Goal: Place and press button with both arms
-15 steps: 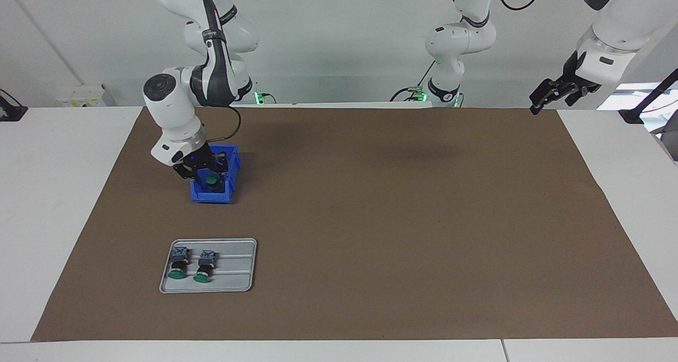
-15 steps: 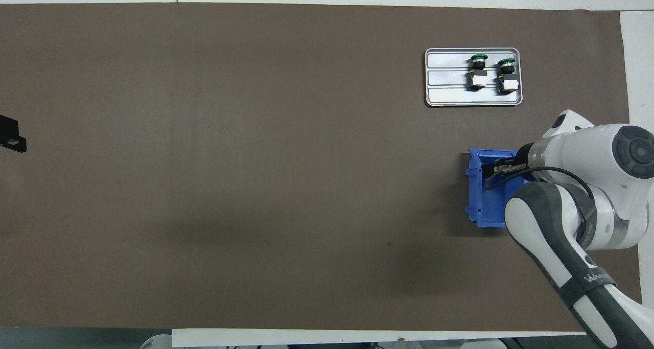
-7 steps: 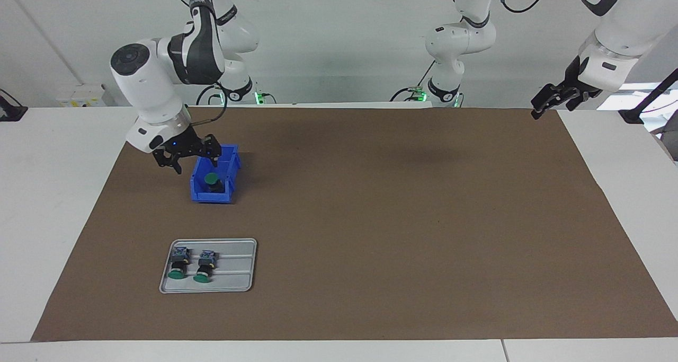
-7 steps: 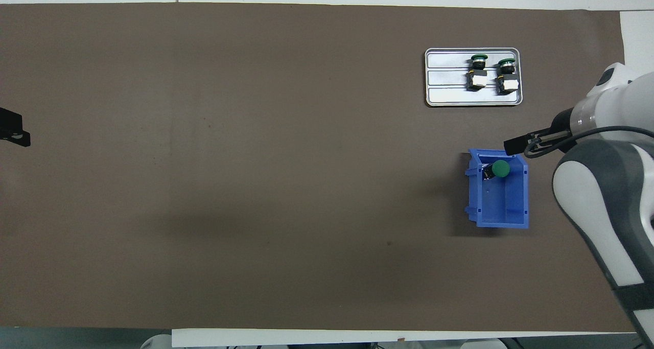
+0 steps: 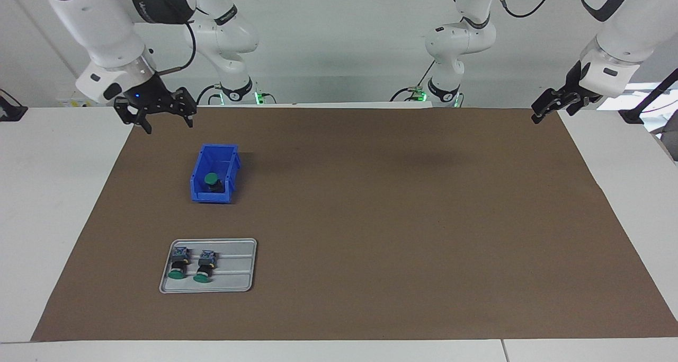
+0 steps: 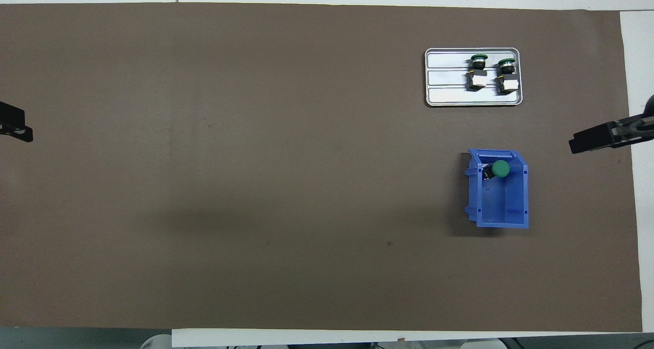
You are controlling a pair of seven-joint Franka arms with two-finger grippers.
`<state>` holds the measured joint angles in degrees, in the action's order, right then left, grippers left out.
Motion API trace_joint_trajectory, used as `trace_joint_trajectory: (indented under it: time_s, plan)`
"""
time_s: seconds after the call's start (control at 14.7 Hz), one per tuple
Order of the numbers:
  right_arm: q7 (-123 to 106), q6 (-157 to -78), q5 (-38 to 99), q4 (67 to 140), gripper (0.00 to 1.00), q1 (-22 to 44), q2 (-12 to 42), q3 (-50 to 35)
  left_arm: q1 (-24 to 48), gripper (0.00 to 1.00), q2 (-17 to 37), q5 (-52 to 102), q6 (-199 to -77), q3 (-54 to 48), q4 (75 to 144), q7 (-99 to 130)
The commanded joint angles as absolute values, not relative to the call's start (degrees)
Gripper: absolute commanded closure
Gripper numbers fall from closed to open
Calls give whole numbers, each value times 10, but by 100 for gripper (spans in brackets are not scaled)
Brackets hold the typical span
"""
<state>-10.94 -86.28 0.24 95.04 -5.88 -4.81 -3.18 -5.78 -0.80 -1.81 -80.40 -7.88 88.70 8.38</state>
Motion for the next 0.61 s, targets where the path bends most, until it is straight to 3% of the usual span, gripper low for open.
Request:
trace_joint_trajectory:
  time_s: [0.0,0.55]
  plan:
    - [-104,-831,-12,899,1,-72,-31,-37,-61,0,-4,-11,-802,-80,876,75]
    - [-104,-830,-14,901,1,-71,-28,-38,-60,0,-6,-11,-805,-80,882,72]
